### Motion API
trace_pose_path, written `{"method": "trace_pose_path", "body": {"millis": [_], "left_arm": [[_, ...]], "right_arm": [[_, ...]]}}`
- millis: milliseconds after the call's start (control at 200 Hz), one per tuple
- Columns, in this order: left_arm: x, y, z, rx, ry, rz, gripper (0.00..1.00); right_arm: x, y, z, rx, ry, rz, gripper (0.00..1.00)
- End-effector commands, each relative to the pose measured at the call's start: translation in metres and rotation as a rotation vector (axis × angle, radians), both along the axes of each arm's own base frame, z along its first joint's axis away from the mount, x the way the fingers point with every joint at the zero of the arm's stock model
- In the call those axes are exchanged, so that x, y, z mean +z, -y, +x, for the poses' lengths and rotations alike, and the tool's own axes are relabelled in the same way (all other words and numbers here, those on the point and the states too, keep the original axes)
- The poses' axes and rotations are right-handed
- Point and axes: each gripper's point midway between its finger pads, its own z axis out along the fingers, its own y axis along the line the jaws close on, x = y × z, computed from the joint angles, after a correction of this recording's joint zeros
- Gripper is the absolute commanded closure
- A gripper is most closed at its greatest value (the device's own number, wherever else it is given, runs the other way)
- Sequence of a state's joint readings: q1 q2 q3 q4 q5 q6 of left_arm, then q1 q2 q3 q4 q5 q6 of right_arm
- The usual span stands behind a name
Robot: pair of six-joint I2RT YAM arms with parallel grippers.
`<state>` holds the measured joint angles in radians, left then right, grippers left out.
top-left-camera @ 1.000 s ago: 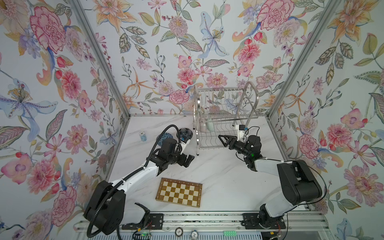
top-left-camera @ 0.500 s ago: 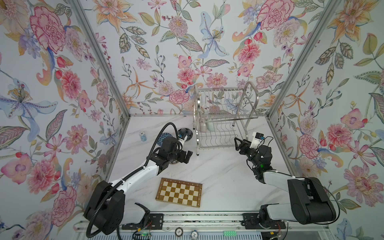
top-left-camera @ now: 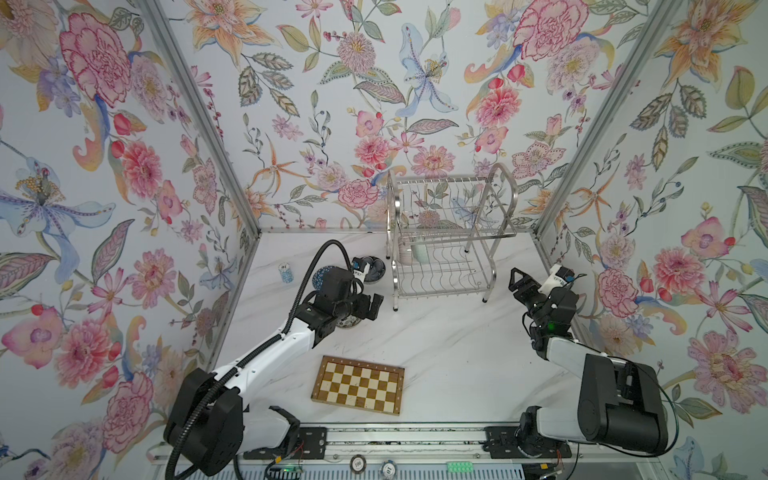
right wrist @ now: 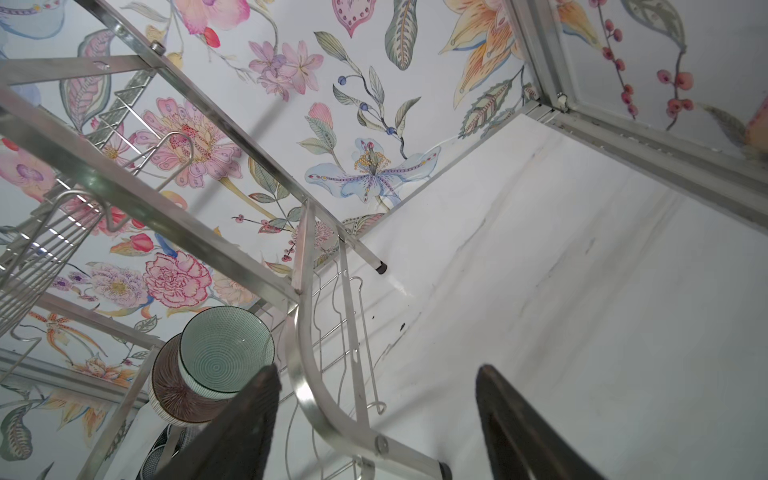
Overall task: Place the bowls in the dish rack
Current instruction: 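Withdraw the open right gripper out of the rack toward the robot, then reach the left gripper to the black-and-white bowl rim while the right arm retracts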
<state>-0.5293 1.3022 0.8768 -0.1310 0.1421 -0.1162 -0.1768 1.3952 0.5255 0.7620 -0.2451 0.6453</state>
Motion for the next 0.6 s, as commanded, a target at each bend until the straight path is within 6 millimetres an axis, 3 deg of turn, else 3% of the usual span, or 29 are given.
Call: {"method": "trace_pose_path", "body": {"millis": [0, 215, 380, 595], "left_arm": [[0.022, -0.006, 0.003, 0.034, 0.011, -0.041, 0.01], [0.032, -0.023, 0.009, 0.094, 0.014, -0.109, 0.01], [0.026, -0.041, 0.019, 0.193, -0.055, -0.164, 0.01], [0.017, -0.045, 0.028, 0.243, -0.107, -0.192, 0.01]], "right_arm": [[-0.018, -0.004, 0.01, 0.037, -0.133, 0.046, 0.25], [-0.037, -0.008, 0.024, 0.081, -0.272, 0.052, 0.25], [-0.051, -0.016, 0.026, 0.137, -0.361, 0.051, 0.25], [-0.057, -0.033, 0.024, 0.201, -0.42, 0.019, 0.25]]}}
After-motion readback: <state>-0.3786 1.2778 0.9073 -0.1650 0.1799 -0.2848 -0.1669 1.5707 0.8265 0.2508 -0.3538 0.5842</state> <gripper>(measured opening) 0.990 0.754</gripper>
